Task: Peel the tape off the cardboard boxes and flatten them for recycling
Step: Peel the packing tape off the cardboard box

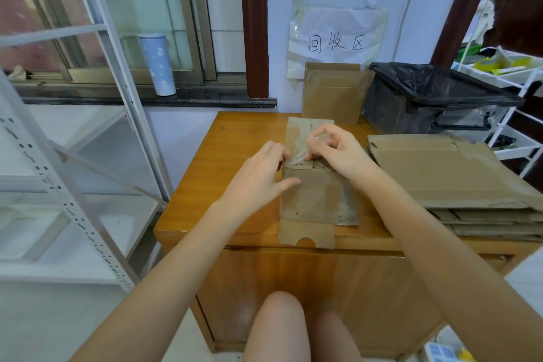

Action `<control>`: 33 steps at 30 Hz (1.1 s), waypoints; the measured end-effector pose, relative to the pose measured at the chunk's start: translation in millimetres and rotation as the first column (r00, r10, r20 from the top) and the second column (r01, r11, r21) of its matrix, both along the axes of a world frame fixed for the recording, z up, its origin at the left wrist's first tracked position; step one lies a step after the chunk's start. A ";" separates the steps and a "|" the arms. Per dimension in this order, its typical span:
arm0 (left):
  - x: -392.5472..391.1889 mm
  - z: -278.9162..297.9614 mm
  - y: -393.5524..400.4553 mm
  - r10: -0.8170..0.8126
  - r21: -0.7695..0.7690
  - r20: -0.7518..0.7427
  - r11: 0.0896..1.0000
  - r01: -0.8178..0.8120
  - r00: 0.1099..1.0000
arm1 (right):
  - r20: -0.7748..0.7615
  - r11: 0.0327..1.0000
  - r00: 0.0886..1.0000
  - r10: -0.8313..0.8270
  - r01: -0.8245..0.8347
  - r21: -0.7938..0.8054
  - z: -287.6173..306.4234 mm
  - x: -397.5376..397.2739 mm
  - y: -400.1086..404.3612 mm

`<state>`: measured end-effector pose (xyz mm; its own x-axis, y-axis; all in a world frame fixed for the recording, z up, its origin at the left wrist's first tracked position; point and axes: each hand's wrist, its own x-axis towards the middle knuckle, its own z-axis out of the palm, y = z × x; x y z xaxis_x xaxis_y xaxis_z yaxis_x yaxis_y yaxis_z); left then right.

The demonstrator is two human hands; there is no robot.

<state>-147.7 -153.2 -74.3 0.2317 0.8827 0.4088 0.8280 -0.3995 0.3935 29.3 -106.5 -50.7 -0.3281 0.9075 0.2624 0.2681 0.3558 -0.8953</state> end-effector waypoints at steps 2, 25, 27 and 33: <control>-0.2 -2.2 -1.8 0.025 0.019 0.067 0.999 -0.026 0.997 | -0.004 1.000 1.000 -0.009 0.009 -0.015 0.5 -0.2 -0.6; -24.8 65.6 14.0 -0.141 -0.094 -0.106 0.987 0.131 0.984 | 0.010 0.998 0.998 0.060 -0.060 0.004 1.5 5.9 5.2; -22.5 74.3 19.5 -0.191 -0.168 0.045 0.966 0.196 0.981 | 0.012 0.999 0.999 0.052 -0.052 0.014 -0.1 5.9 7.6; 1.5 82.3 36.4 0.012 -0.360 0.529 0.908 0.212 0.849 | -0.029 0.998 0.999 0.038 -0.037 0.043 -0.6 4.8 9.8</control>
